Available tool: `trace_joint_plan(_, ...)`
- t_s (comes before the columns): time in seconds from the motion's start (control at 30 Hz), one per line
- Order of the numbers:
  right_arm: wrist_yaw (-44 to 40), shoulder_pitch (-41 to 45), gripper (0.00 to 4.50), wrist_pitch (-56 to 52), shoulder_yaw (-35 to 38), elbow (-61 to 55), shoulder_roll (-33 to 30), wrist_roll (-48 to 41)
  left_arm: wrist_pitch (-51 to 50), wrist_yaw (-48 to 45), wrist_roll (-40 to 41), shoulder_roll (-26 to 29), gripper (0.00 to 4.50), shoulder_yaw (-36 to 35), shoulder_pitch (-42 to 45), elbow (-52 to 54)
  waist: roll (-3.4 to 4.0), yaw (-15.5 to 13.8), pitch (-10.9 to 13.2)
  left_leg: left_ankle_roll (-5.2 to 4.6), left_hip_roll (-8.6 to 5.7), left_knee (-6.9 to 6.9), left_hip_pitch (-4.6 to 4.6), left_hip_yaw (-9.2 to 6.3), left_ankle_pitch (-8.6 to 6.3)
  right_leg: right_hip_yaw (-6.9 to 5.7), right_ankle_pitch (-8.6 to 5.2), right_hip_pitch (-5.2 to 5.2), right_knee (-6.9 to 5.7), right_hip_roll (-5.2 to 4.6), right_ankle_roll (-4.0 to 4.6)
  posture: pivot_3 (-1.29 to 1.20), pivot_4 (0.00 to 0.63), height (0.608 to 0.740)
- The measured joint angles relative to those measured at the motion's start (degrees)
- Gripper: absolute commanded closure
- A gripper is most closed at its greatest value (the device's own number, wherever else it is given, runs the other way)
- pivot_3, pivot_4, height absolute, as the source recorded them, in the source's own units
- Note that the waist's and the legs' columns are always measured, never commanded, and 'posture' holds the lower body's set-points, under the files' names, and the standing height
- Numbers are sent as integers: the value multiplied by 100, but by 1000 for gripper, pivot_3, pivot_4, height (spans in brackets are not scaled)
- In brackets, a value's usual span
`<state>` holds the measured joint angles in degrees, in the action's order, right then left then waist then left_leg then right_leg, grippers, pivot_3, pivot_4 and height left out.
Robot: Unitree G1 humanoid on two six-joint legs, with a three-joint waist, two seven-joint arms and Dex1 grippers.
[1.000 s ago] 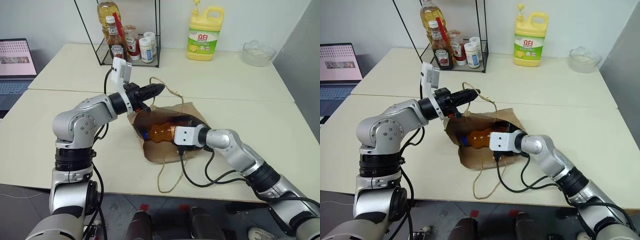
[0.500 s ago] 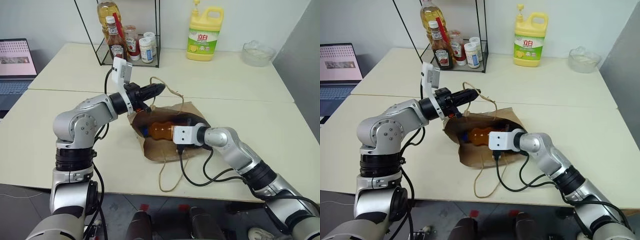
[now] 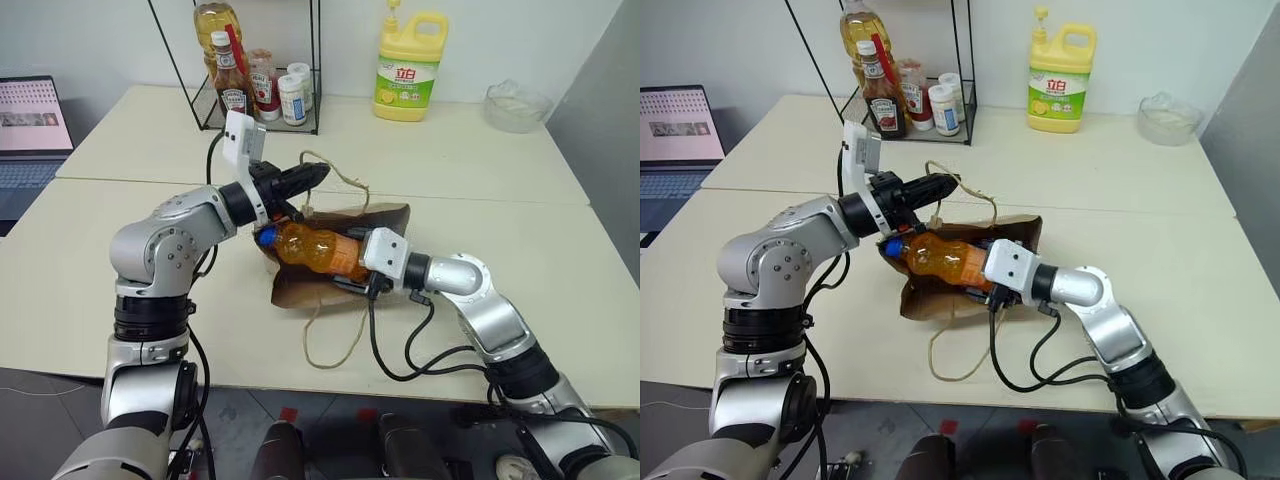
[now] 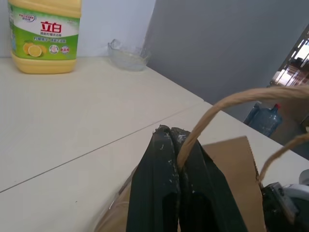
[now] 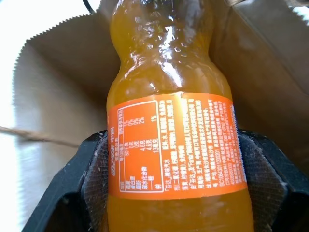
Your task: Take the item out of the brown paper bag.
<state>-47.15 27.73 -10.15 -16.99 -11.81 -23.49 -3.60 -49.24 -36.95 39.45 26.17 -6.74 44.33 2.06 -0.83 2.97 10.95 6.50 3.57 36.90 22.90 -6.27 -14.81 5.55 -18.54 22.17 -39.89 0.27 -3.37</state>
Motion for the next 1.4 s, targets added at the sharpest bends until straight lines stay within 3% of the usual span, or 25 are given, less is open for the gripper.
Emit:
trace_joint_plan(0.1, -229, -451, 1219, -69, 487, -778, -566, -373, 7, 1, -51, 10, 4500, 12, -2, -58, 1, -29, 1, -1, -1, -1, 1, -1, -1, 0, 0, -2, 3, 0, 0, 0, 150, 740)
trace_joint_plan(0.27, -254, -855, 1219, -176, 1099, -1515, -966, -722, 4, -6, -121, 12, 4500, 29, -32, -91, 1, -4, 1, -2, 0, 0, -2, 0, -1, 2, 0, -1, -1, 2, 0, 0, 150, 740)
trace_joint_plan(0.5, 467, -877, 1219, -445, 1889, -1697, -1235, -425, 7, -22, -184, -1, 4500, 30, -33, -199, 1, -9, 1, -1, -2, 2, -2, 2, -1, 3, 0, -2, -1, 1, 0, 0, 150, 740)
trace_joint_plan(0.77, 1663, 26, 1219, -1553, 3028, -1395, -742, -1042, 37, -32, -196, -69, 4500, 36, -30, -237, 4, 9, 2, -1, 0, -1, -3, 4, 0, 6, 0, 1, -4, 2, 0, 0, 150, 740)
trace_joint_plan(0.97, 2979, 839, 1219, -3827, 3917, -1214, 192, -2563, 93, -47, -233, -92, 4500, 76, -20, -284, 6, 15, 4, -1, 0, -1, -1, 3, 0, 6, 0, 2, -7, 1, 1, 0, 150, 740)
trace_joint_plan(1.07, 3392, 908, 1219, -4413, 4031, -1022, 167, -2720, 93, -43, -233, -108, 4500, 75, -19, -285, 9, 12, 5, -2, -2, -3, 2, 4, -1, 6, 0, 5, -5, 0, 1, 0, 150, 740)
trace_joint_plan(1.3, 2861, -280, 1219, -3712, 2586, 154, -2333, -1048, 93, -4, -232, -74, 4500, 25, -99, -251, 24, -104, 14, -11, -22, -4, 8, 18, -5, 15, -1, 6, 14, -19, 1, 0, 150, 740)
trace_joint_plan(1.4, 2239, -633, 1219, -3046, 1944, 746, -2801, -552, 92, 8, -231, -83, 4500, 2, -124, -217, 25, -60, 15, -10, -21, -3, 7, 22, -4, 18, -1, 6, 14, -19, -1, 0, 150, 740)
